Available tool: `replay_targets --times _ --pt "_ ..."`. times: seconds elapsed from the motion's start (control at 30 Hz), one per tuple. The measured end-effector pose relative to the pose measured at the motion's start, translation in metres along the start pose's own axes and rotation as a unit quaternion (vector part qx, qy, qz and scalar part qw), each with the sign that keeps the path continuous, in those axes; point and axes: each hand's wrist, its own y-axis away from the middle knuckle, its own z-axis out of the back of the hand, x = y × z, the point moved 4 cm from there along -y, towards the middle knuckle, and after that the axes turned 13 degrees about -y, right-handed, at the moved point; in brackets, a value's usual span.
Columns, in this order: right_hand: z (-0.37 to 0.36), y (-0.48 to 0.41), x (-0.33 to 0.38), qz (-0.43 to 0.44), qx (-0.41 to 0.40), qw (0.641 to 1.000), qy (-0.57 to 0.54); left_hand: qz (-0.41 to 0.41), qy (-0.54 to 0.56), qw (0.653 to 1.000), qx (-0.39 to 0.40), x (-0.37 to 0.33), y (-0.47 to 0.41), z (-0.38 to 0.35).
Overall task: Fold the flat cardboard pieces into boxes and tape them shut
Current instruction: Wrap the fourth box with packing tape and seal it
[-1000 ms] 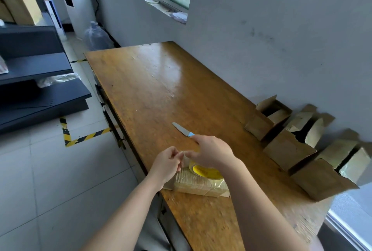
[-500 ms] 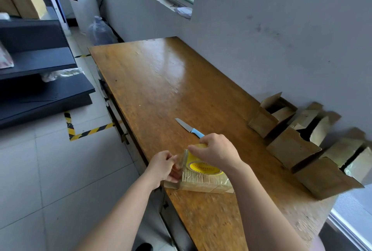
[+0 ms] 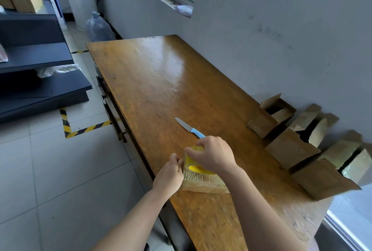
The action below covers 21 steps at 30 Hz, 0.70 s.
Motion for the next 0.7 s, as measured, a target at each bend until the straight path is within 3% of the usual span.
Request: replay_targets --times 0.17,0.23,0.33,0.4,0.5,0.7 --pt "-0.002 -0.004 -0.004 -0.018 -0.004 1.000 -0.017 0.037 0.003 0.999 -0.004 0.002 -0.004 0.001" --pt "-0.003 -0.004 -0.005 -0.029 -0.005 0.999 -0.023 0.042 0.009 0.998 -0.053 0.001 -0.002 0.005" --pt "-0.003 -0.002 -0.008 -0.035 -0.013 0.999 -0.031 0.032 0.142 0.976 -0.164 -0.002 0.008 0.011" --pt "-0.003 -0.003 -0.009 -0.033 -0.021 0.999 -0.029 0.024 0.209 0.961 -0.182 -0.006 0.015 0.009" --pt "-0.003 -0.006 -0.009 -0.034 -0.029 0.999 -0.026 0.030 0.196 0.968 -0.154 -0.009 0.023 0.000" --pt "-0.003 -0.008 -0.012 -0.046 -0.038 0.998 -0.035 -0.046 0.209 0.977 -0.007 -0.018 0.038 -0.028"
